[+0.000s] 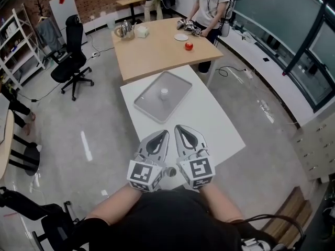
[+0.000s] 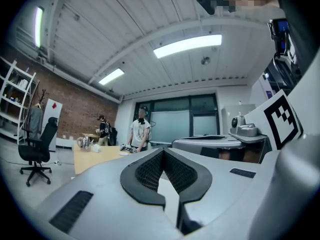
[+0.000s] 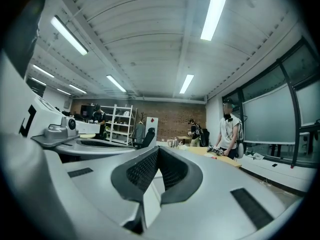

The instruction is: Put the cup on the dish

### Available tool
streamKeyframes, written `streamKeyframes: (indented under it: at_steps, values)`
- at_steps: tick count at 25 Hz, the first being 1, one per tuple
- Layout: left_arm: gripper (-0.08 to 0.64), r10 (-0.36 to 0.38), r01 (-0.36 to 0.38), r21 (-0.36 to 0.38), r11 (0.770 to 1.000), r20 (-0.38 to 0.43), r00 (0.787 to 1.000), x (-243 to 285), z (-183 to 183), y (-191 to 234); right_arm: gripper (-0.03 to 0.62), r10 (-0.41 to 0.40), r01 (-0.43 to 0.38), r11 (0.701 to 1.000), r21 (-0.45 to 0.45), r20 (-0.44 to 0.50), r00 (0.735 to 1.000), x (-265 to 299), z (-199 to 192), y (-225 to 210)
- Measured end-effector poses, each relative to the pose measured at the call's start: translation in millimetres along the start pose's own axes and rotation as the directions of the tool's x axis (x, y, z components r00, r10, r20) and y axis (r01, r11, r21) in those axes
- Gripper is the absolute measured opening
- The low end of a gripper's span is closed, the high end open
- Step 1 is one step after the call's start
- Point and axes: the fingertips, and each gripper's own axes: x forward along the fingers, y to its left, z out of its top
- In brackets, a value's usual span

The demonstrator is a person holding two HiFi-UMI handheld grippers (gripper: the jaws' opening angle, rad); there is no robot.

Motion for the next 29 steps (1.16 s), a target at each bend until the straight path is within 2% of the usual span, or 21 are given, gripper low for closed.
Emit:
streamKeyframes:
  at_steps: [6,14,29]
  values:
    - [-0.003,0.001,-0.001,-0.014,1.000,-0.018,1.000,-12.1,-4.1,-2.0,0.012,-0.021,0.022,1.000,0.010,-0.017,1.000,-11.5,-0.5,5.8]
    - [-0.003,0.025,-0.025,0.002,1.000,-0.003,1.000,-25.2,3.2,14.7,0.012,-0.003,0.003,1.000,0.016,-0.018,1.000,-5.9,1.5,21.7]
    - [-0.003,0.032,-0.032,0.003,0.999,0.005,0.999,-25.2,9.9,19.0,0.012,-0.011,0.011,1.000,0.013,0.003,1.000,-4.3,11.6,18.3]
